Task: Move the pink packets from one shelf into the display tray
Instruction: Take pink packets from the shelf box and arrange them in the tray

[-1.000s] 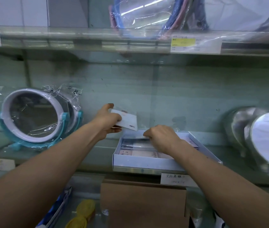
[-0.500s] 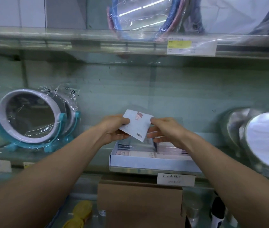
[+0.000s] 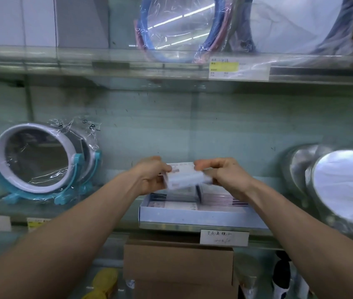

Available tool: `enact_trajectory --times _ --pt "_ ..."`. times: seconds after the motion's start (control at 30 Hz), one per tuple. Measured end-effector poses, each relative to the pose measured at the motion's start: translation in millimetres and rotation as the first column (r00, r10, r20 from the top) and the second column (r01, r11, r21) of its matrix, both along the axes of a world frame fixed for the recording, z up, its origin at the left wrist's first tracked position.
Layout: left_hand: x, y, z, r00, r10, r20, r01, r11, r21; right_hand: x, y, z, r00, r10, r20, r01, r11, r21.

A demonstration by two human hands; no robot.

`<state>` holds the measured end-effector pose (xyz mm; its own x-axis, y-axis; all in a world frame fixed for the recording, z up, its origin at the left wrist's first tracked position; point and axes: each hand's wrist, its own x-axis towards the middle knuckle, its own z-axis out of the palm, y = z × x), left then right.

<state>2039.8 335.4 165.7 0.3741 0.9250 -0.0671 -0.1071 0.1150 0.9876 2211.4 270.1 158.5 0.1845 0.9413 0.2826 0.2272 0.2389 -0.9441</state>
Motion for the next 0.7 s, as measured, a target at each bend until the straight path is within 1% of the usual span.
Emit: enact_trajectory --times 0.1,0.2,0.3,0.37,0.43,0.5,0.57,0.63,0.7 --pt "0 -1 -3 0.999 -0.005 -0.046 0.007 1.0 0.029 0 -3 1 0.999 0.011 -0.051 -0.014 0.999 -0.053" --pt "-1 0 -6 0.993 -0.035 -0.109 0.04 0.998 0.04 -2 -5 2 1.0 -0.018 0.006 0.019 0.998 -0.061" --pt "2 -1 -5 0.995 -0.047 -0.085 0.053 0.996 0.071 -3 -5 2 0.997 -0.03 0.077 0.041 0.989 -0.143" --pt "3 -3 -3 0.995 -0.08 -0.059 0.084 0.995 0.059 -5 -7 3 0.995 -0.01 0.097 0.03 0.979 -0.203" --pt "3 -6 -2 0.99 -0.119 -0.075 0.122 0.992 0.03 -8 -6 4 0.998 -0.029 0.048 0.037 0.982 -0.185" --pt "0 -7 -4 0.987 -0.121 -0.101 0.12 0.993 -0.015 -8 -3 3 0.994 -0.104 -0.035 0.099 0.988 -0.118" --pt "-4 -7 -5 0.981 -0.122 -0.15 0.119 0.993 -0.026 -8 0 4 0.983 -0.159 -0.096 0.153 0.986 -0.073" --pt "-8 -8 -4 0.98 -0.105 -0.168 0.107 0.994 0.007 -4 -1 4 0.987 -0.137 -0.088 0.129 0.988 -0.086" --pt "-11 -8 -1 0.989 -0.053 -0.136 0.059 0.997 0.039 1 -3 4 0.993 -0.116 -0.001 0.115 0.988 -0.103"
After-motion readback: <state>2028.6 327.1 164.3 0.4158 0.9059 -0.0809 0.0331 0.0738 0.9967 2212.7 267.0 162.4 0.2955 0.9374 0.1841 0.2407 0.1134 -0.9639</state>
